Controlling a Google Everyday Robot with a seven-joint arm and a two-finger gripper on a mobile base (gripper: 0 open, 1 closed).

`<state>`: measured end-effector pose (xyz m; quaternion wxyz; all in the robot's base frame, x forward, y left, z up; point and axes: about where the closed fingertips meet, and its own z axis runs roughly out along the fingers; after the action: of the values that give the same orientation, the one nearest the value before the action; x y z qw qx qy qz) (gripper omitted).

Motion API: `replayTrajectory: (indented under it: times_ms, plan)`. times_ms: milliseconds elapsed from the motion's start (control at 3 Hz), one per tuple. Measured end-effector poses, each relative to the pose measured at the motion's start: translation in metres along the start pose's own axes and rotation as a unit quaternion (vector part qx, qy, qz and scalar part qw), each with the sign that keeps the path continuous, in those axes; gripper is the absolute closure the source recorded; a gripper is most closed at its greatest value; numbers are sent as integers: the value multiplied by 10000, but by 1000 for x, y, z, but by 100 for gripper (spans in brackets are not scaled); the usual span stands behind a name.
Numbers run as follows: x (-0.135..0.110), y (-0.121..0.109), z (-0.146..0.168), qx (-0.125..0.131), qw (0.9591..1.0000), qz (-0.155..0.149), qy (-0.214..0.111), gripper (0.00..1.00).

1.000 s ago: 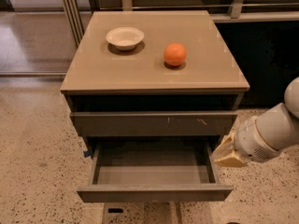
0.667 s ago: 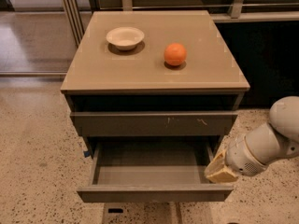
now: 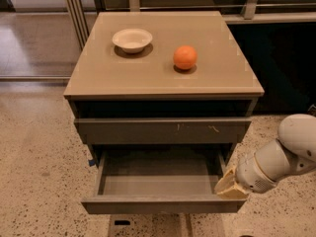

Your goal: Close middle drawer

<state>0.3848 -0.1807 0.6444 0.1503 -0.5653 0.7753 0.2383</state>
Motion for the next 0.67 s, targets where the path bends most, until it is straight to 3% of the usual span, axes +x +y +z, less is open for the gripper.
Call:
replayTrajectory:
  times_ms: [333,667]
  plan:
    - [46,-6,52,33,9997,-250,37,100]
    - [88,-29,108,80,9995,-290,-102,100]
